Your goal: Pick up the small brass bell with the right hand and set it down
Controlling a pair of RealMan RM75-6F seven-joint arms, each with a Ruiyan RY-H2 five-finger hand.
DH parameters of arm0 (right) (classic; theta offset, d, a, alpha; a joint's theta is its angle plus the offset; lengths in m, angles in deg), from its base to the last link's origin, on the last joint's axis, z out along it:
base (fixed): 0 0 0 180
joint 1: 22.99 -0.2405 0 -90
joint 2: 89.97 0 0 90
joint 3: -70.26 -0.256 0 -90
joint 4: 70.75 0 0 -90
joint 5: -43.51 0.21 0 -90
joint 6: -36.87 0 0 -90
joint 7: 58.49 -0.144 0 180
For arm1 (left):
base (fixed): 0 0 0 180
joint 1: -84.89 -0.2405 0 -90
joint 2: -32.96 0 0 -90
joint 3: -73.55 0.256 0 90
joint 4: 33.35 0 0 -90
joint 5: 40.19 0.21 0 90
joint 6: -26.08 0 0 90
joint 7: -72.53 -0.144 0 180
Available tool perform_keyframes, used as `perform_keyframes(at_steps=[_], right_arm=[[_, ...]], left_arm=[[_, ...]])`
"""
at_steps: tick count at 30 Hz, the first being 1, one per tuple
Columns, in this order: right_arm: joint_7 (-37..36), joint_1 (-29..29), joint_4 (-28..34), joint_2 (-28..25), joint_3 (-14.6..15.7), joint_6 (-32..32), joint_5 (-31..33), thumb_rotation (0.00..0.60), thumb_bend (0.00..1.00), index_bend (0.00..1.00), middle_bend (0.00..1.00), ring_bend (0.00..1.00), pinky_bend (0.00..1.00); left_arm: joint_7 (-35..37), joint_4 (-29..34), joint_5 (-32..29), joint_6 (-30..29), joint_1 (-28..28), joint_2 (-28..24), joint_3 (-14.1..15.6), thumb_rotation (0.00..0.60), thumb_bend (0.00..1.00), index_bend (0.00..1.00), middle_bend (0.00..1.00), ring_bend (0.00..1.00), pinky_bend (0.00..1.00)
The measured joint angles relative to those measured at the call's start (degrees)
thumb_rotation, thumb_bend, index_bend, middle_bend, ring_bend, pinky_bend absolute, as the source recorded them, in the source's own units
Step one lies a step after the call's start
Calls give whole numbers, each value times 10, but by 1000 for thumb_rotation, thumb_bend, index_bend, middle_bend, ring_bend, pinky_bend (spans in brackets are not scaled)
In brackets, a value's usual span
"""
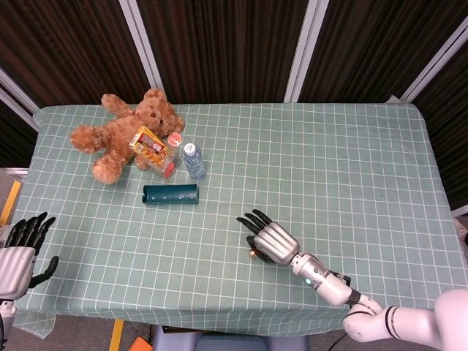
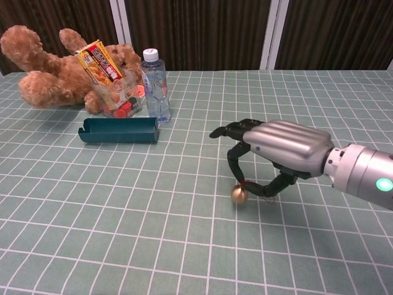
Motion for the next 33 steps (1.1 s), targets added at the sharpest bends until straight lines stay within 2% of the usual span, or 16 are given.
perform_keyframes(at_steps=[5,12,19,26,33], right_arm=[[11,-3,28,-6,-18,16,5,600,614,820,168,0,0],[54,22,44,-46,4,47,1,600,614,820,169,0,0],[46,10,44,-5,-11,33,14,600,614,821,172,0,0],[50,22,46,-17,-1,53,6,600,614,821,172,0,0],[43,12,32,6,-10,26,29,600,614,820,172,0,0]], left_arm=[[3,-1,-3,-2,-1,-2,-2,600,416,54,0,0,50],[17,4,10,4,-1,-7,7,600,417,54,0,0,58],[12,1,9,5,1,-5,6,600,416,54,0,0,58],[12,1,4,7,0,-7,6,600,416,54,0,0,59],[15,3,13,4,-1,-7,9,600,418,55,0,0,59]])
